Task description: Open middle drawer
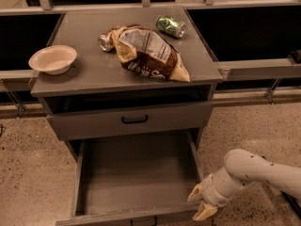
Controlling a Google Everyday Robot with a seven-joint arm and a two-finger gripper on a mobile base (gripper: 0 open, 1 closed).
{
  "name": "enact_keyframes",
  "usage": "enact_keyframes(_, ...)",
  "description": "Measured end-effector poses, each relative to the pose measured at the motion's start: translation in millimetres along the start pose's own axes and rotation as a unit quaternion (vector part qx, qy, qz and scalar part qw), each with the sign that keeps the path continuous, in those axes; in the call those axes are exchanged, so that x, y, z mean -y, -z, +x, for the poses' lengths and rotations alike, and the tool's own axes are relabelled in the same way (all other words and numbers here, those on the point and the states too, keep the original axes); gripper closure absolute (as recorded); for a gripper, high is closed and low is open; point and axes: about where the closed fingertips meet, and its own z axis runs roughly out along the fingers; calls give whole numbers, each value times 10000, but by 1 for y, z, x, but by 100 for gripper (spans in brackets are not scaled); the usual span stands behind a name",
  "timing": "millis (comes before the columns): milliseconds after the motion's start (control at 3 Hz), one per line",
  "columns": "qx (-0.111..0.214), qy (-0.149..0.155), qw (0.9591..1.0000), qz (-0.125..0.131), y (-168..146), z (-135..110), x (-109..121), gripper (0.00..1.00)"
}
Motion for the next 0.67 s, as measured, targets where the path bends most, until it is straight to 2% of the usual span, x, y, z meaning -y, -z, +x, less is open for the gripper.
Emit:
enact_keyframes(333, 52, 275, 9991, 330, 23, -22, 5, 31)
enact_keyframes(667, 52, 313, 9988, 361, 25, -24, 6, 7)
